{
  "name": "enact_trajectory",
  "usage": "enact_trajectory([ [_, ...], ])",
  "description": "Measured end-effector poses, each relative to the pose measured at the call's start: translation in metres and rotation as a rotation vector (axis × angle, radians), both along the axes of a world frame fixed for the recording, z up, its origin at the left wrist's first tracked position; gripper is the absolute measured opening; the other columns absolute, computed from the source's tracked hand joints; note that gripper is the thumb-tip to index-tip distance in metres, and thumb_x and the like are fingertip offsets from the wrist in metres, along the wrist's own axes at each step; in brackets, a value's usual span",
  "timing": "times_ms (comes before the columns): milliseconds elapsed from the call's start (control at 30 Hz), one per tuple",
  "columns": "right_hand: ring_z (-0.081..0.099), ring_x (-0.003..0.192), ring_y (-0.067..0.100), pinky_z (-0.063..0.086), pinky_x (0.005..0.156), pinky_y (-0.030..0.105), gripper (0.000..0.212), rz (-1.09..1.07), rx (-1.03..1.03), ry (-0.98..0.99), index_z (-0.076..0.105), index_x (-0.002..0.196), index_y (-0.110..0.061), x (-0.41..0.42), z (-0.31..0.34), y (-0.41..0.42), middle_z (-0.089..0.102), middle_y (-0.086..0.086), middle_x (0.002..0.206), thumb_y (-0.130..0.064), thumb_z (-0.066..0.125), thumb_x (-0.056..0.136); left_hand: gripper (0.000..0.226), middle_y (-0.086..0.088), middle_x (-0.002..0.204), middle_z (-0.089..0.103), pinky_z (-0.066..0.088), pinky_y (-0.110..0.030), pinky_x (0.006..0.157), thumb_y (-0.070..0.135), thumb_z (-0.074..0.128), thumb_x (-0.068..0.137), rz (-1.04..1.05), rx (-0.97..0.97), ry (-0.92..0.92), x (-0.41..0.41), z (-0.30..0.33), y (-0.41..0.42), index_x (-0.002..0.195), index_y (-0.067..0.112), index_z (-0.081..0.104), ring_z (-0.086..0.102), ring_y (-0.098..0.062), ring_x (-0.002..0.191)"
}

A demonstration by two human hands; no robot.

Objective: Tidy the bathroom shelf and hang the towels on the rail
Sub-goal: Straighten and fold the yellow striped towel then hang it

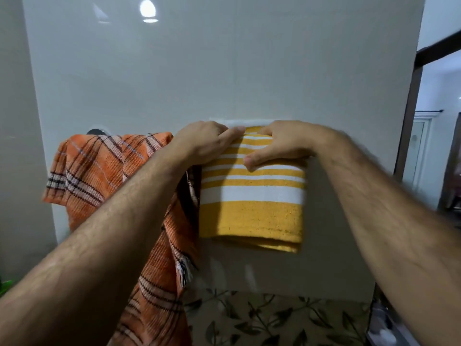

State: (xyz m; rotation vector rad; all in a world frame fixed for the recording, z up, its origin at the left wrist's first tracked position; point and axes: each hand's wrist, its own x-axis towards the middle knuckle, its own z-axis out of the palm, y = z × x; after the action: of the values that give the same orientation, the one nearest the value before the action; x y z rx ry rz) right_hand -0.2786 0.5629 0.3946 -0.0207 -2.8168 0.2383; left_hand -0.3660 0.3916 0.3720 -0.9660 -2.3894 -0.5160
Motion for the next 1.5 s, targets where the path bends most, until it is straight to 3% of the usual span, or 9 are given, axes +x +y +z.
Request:
enact_trajectory([
  [200, 0.074, 0.093, 0.023, 0.056, 0.090, 0.038, 0.072, 0.000, -0.295, -0.497, 0.071, 0.114, -0.013, -0.014, 0.019, 0.008, 0.077, 0.005, 0.104, -0.054, 0.081, 0.057, 0.102, 0.001, 0.117, 0.068, 0.045, -0.044, 0.104, 0.102, 0.038, 0.046, -0.091, -0.105, -0.400, -0.008, 0.022, -0.002, 0.107, 0.027, 0.071, 0.065, -0.021, 0.104],
  [333, 0.075, 0.085, 0.018, 0.059, 0.074, 0.030, 0.067, 0.025, -0.332, -0.503, 0.070, 0.113, -0.010, -0.014, 0.019, 0.007, 0.077, 0.005, 0.101, -0.052, 0.075, 0.061, 0.114, 0.002, 0.116, 0.068, 0.044, -0.044, 0.105, 0.102, 0.039, 0.031, -0.114, -0.132, -0.477, -0.020, 0.025, 0.000, 0.108, 0.024, 0.069, 0.065, -0.022, 0.105],
  [533, 0.066, 0.083, 0.016, 0.053, 0.074, 0.032, 0.052, -0.005, 0.058, 0.137, 0.068, 0.094, -0.023, -0.006, -0.007, 0.005, 0.071, -0.006, 0.089, -0.058, 0.083, 0.059, 0.075, 0.010, 0.083, 0.062, 0.042, -0.030, 0.069, 0.092, 0.044, 0.049, -0.122, -0.043, -0.062, -0.016, 0.003, -0.006, 0.091, 0.032, 0.060, 0.060, -0.016, 0.086],
  [733, 0.054, 0.106, 0.029, 0.039, 0.084, 0.038, 0.060, -0.086, 0.229, 0.988, 0.064, 0.106, -0.023, 0.001, -0.071, 0.011, 0.062, 0.004, 0.108, -0.062, 0.074, 0.060, 0.048, -0.008, 0.103, 0.058, 0.045, -0.036, 0.084, 0.048, 0.077, 0.070, -0.182, 0.625, 0.556, 0.000, -0.054, -0.003, 0.099, 0.014, 0.061, 0.056, -0.023, 0.096],
  [867, 0.053, 0.096, 0.031, 0.043, 0.080, 0.043, 0.057, -0.231, -0.189, 1.335, 0.053, 0.098, -0.013, 0.000, -0.129, 0.002, 0.058, 0.009, 0.100, -0.052, 0.079, 0.067, 0.036, 0.000, 0.092, 0.056, 0.046, -0.030, 0.074, 0.045, 0.074, 0.080, -0.112, 0.853, 0.178, 0.018, -0.103, 0.009, 0.093, 0.019, 0.052, 0.052, -0.012, 0.082],
  [1067, 0.070, 0.094, 0.011, 0.058, 0.086, 0.039, 0.070, 0.091, -1.013, 0.707, 0.058, 0.110, -0.022, -0.001, -0.134, 0.011, 0.071, -0.007, 0.104, -0.058, 0.086, 0.057, 0.056, 0.006, 0.103, 0.060, 0.045, -0.024, 0.076, 0.062, 0.065, 0.079, -0.138, 0.841, -0.312, 0.005, -0.091, 0.002, 0.111, 0.017, 0.053, 0.060, -0.012, 0.095],
  [1167, 0.072, 0.101, 0.018, 0.057, 0.091, 0.042, 0.059, 0.321, -1.116, 0.474, 0.067, 0.110, -0.016, 0.004, -0.120, 0.017, 0.074, 0.007, 0.112, -0.042, 0.084, 0.060, 0.046, 0.013, 0.093, 0.066, 0.052, -0.025, 0.078, 0.071, 0.061, 0.076, -0.206, 0.881, -0.254, 0.004, -0.092, 0.005, 0.095, 0.029, 0.061, 0.066, -0.008, 0.091],
  [1267, 0.071, 0.103, 0.022, 0.056, 0.092, 0.042, 0.050, 0.365, -1.188, 0.306, 0.069, 0.111, -0.010, 0.008, -0.114, 0.025, 0.073, 0.010, 0.114, -0.025, 0.081, 0.064, 0.067, 0.015, 0.102, 0.063, 0.051, -0.032, 0.088, 0.077, 0.062, 0.068, -0.268, 0.998, -0.340, 0.008, -0.102, 0.016, 0.111, 0.027, 0.053, 0.064, -0.009, 0.100],
  [1500, 0.073, 0.093, 0.016, 0.058, 0.080, 0.033, 0.033, 0.199, -1.099, 0.459, 0.071, 0.105, -0.013, 0.010, -0.117, 0.040, 0.077, 0.002, 0.100, -0.024, 0.082, 0.076, 0.093, 0.006, 0.110, 0.059, 0.049, -0.034, 0.089, 0.063, 0.075, 0.068, -0.175, 0.996, -0.415, 0.020, -0.105, 0.028, 0.134, 0.015, 0.030, 0.062, -0.019, 0.104],
])
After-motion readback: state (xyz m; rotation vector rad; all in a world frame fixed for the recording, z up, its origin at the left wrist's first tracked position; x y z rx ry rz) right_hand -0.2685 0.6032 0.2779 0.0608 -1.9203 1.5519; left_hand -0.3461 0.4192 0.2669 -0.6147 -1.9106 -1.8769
